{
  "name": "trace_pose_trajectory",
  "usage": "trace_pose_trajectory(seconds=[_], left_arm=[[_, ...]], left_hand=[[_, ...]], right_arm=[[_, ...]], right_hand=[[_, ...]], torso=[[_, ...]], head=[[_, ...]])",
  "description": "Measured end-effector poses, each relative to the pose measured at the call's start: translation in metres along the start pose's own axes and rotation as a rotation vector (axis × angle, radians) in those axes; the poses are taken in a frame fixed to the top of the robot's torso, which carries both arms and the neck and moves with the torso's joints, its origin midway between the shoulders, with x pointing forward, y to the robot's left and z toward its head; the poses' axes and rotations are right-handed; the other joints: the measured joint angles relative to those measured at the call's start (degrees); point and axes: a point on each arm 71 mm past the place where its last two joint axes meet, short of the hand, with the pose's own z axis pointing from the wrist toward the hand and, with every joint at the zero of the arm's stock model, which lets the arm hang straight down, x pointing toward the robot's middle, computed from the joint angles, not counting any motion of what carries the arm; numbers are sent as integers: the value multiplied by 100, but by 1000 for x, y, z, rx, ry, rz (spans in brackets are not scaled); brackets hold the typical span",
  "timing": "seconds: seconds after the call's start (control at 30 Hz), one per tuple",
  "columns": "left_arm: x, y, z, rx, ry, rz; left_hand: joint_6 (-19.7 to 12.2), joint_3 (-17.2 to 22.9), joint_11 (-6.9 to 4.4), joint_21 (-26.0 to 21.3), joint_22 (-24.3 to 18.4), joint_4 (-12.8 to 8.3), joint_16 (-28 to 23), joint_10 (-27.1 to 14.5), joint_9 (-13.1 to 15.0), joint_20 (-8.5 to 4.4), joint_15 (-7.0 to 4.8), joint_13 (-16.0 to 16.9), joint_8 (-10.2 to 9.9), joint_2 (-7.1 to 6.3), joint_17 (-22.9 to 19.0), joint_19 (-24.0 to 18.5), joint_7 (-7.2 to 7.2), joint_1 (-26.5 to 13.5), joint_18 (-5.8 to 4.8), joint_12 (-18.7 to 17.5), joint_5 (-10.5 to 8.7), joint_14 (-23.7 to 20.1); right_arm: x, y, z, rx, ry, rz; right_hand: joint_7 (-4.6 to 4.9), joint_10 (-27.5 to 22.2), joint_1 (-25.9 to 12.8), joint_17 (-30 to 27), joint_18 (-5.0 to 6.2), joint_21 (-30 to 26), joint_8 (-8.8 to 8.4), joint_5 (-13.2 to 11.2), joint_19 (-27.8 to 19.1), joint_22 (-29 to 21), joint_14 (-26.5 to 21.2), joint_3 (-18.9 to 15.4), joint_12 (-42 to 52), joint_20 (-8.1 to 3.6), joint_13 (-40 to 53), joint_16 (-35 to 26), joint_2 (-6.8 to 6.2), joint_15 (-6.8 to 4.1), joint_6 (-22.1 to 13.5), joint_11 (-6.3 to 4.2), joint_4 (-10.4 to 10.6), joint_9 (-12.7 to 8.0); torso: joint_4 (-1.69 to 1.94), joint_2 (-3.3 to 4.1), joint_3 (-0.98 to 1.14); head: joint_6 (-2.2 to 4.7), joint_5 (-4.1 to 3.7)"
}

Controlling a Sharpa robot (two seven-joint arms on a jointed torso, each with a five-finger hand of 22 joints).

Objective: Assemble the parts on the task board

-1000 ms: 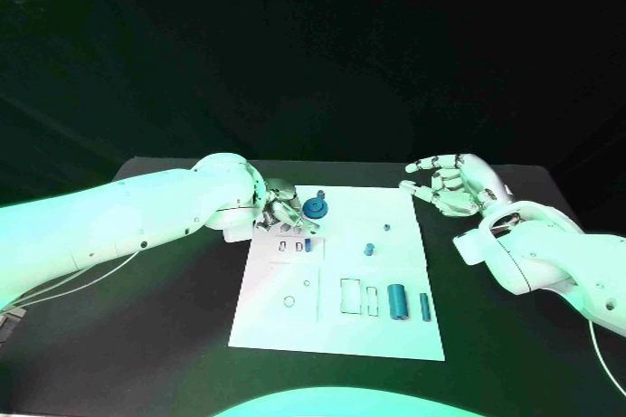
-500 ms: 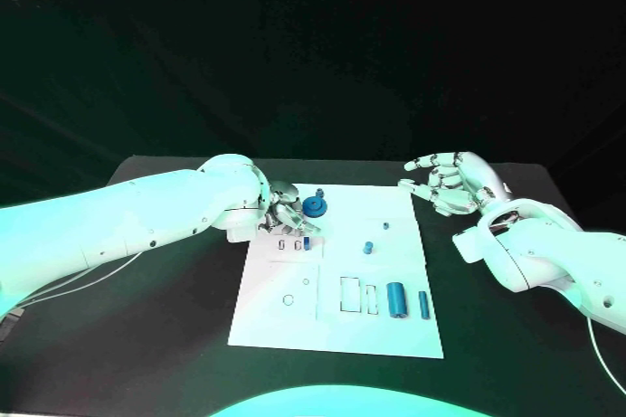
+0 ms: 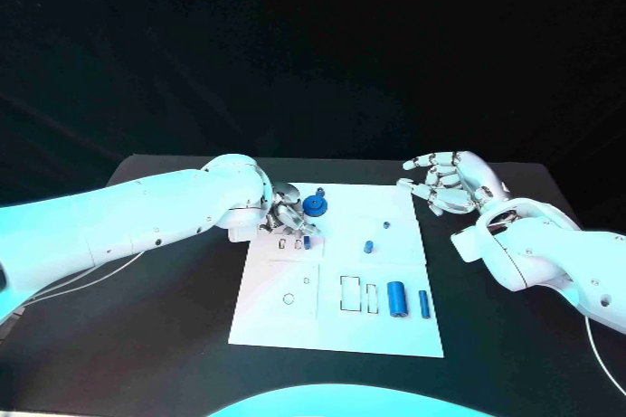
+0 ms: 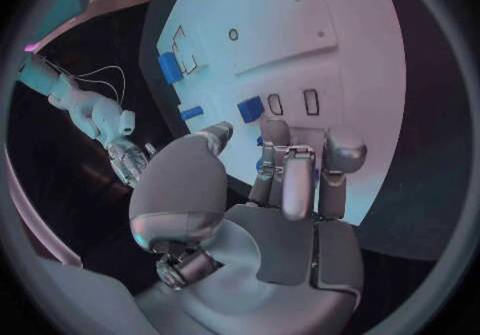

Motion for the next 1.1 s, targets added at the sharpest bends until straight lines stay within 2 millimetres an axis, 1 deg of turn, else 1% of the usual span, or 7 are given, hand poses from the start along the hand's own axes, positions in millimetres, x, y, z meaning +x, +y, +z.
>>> trace_pose_trajectory(seconds=[0.07, 0.13, 0.53, 0.73, 0.87, 1.03, 1.1], left_arm=[[0, 0, 0, 0, 3, 1], [1, 0, 1, -1, 5, 3], [2, 0, 4, -7, 19, 9], [3, 0, 4, -10, 26, 12], [3, 0, 5, -10, 31, 13], [3, 0, 5, -9, 35, 14], [4, 0, 5, -9, 36, 13]], left_hand=[[0, 0, 0, 0, 0, 0, 0, 0, 7, 0, 0, 0, 0, 14, 0, 0, 0, 14, 0, 0, 0, 0], [-20, 0, 0, 0, 1, 0, 0, 0, 28, 0, 0, 0, 0, 42, 0, 0, -21, 47, 1, 0, 0, 0], [-32, 0, 1, 0, 11, 0, 0, -41, 68, 0, 0, 0, 0, 26, 0, 0, -8, 199, 1, -5, 0, 0], [-40, 0, 1, 0, 10, 0, 0, -40, 75, 1, 0, -7, 0, 21, -1, 0, -1, 203, 1, -5, 0, 0], [-40, 0, 8, 0, 10, 0, 0, -73, 78, 0, 0, -44, 0, 50, -1, 0, 0, 232, 0, -5, 0, 0], [-40, 17, 0, -1, 8, -17, 0, -81, 94, -11, 0, -46, 0, 31, -1, -12, 0, 303, 0, -5, 0, 0], [-40, 87, 0, -1, 8, -18, 0, -81, 112, -11, 0, -39, 0, 100, -1, -12, 0, 409, 1, -5, 0, 0]], right_arm=[[0, 0, 0, 0, 0, 0], [0, 0, 0, 0, 0, 0], [1, -1, 1, 1, 0, -1], [2, -3, 1, 5, 1, 1], [3, -3, 1, 6, 3, 1], [3, -3, 1, 7, 4, 1], [3, -3, 1, 8, 5, 1]], right_hand=[[0, 0, 0, -11, 0, -30, 0, 0, 0, -13, 0, -1, 0, 0, -6, -17, 0, 0, 0, 0, 1, 0], [0, 0, 0, -49, 87, -117, 0, 0, -15, -59, 0, -16, -23, 9, -25, -43, 0, 0, 0, 0, 16, -5], [0, -40, 0, -137, 87, -265, 0, 0, -61, -159, 0, -15, -61, 0, -70, -102, 0, 0, 0, 0, 16, -6], [-1, -40, 0, -157, 87, -308, 0, 0, -61, -187, -21, -15, -60, 0, -88, -133, 0, -21, 1, 0, 16, -12], [-1, -40, 0, -162, 87, -326, 23, 0, -61, -193, -21, -15, -60, 0, -96, -133, 0, -21, 1, 0, 15, -12], [-1, -40, 0, -171, 87, -326, 23, 0, -82, -205, -21, -15, -60, -21, -106, -133, 0, -21, 1, 0, 15, -12], [-1, -40, 0, -172, 86, -326, 23, 0, -82, -205, -21, -15, -61, -21, -104, -133, 0, -21, 1, 0, 15, -12]], torso=[[0, -1, 1], [-1, -1, 1], [-7, -1, 4], [-3, -1, 11], [-3, -1, 10], [-3, -1, 9], [-3, -2, 8]], head=[[-2, 1], [-3, -3], [-8, -52], [-10, -55], [-15, -56], [-23, -49], [-23, -48]])
